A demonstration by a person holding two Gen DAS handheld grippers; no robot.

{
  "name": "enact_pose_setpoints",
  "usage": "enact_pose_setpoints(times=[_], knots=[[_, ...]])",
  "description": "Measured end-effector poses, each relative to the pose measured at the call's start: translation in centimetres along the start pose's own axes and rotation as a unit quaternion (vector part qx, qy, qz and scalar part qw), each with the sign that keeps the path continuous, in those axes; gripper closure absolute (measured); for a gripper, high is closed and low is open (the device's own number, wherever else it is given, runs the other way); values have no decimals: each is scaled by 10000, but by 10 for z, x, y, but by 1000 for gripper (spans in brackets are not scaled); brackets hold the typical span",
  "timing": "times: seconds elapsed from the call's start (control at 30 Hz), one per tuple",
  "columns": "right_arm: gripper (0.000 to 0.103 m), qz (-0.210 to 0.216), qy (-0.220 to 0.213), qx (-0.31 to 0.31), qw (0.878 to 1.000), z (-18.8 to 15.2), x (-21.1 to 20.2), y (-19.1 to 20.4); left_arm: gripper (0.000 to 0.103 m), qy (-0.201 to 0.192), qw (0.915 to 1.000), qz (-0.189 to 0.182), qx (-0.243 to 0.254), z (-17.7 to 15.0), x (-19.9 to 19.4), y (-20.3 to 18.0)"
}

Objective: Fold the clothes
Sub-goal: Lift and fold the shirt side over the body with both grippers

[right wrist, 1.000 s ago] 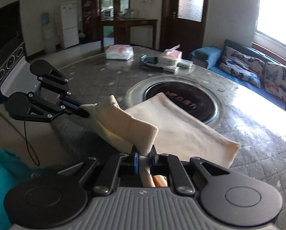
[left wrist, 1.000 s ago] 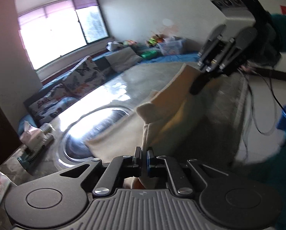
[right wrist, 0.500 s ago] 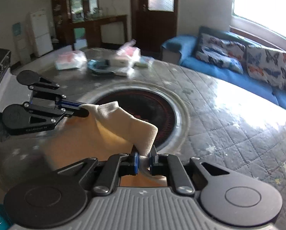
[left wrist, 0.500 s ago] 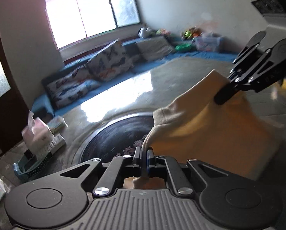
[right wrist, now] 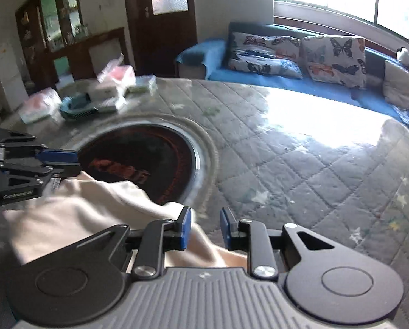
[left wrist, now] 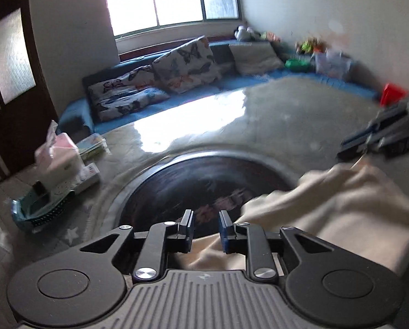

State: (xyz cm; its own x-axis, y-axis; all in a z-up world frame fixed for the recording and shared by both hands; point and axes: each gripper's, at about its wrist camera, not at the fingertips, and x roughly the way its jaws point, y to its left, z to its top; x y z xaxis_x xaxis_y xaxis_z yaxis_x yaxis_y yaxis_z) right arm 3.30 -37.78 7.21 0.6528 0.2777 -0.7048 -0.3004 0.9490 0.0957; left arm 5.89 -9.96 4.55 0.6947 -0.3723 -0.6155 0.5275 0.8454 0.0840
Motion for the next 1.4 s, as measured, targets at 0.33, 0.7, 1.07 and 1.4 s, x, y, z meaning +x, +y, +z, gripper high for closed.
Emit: enact_pose_setpoints(times=[0.33, 0.7, 1.07, 1.4], knots=[[96, -40, 252, 169, 9995, -18, 15, -8, 81, 554, 9979, -215, -242, -7, 36, -26], [90, -28, 381, 413, 9984, -50, -41, -16, 79, 159, 9988, -451, -110, -15, -7, -45], [88, 88, 240, 971, 9950, -67, -27, -20, 75, 89, 9949, -889, 476, -38, -32, -84], [100, -796, -92, -148, 9967, -59, -43, 9, 75, 142, 9948, -800, 610, -47, -29, -82]])
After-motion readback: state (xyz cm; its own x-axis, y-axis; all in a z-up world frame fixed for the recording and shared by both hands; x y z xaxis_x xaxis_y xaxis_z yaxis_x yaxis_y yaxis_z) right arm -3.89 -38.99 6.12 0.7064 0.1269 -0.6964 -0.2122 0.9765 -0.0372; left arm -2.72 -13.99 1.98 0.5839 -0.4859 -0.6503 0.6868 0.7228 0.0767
